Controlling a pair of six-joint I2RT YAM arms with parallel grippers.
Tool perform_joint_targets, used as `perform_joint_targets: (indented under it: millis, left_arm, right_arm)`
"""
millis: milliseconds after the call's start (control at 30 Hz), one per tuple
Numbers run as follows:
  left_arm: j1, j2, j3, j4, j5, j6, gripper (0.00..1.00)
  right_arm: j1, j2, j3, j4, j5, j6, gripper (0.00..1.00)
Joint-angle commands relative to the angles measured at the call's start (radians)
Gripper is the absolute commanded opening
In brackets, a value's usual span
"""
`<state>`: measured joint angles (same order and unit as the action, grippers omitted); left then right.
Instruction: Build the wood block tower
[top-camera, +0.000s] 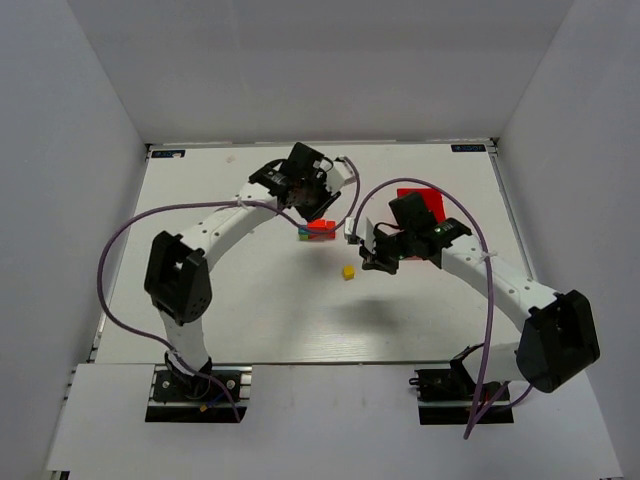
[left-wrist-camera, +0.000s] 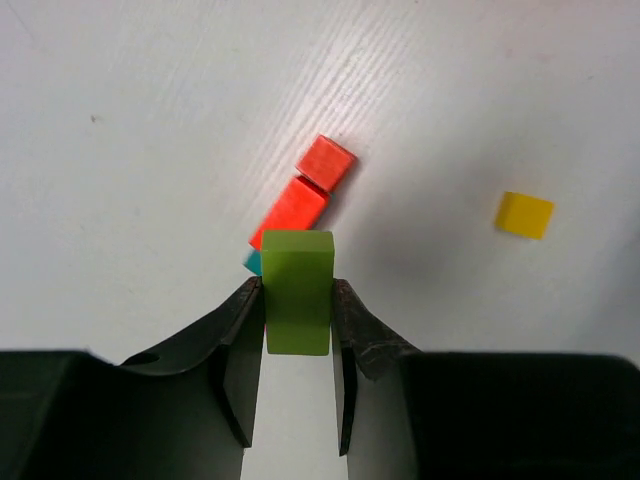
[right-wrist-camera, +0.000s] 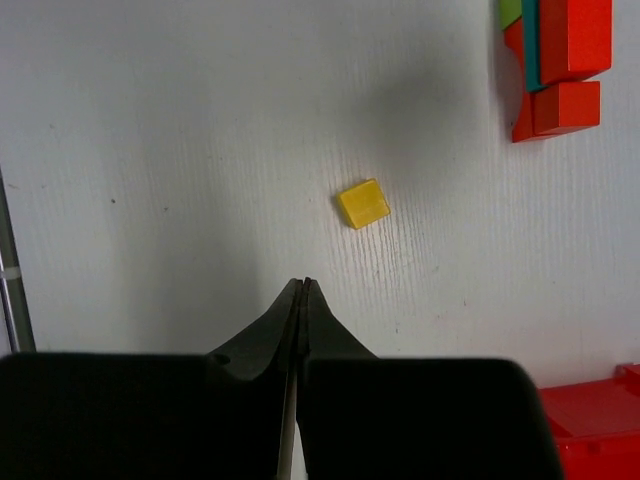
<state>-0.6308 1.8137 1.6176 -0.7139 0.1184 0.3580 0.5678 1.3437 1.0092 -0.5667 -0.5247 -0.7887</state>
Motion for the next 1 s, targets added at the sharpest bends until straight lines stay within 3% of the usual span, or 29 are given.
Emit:
perform_joint_targets:
  millis: [0,267,500,967]
  left_arm:
    - [-0.006,0.108,0.093,-0.116,-0.017,0.182,0.0]
    - [-0.006,0.15,0.139,-0.072,0.035,0.416,0.0]
    - [0.003,0.075,0.036,0.022,0.104,0.545,0.0]
    - [0.033,0.21,0.199,-0.111,0.187,0.661,0.01]
  right_arm:
    - [0.001,-0.052,-0.018,0.039,0.005,0.002,0.0]
    - [0.003,-0.083,-0.049,0.053,0.002,-0.01,0.0]
    - [0.004,-0.063,-0.043,0.054,-0.001,-0.018,0.0]
    - [0.003,-0.064,-0.052,0.041,-0.024,-0.034,0.04]
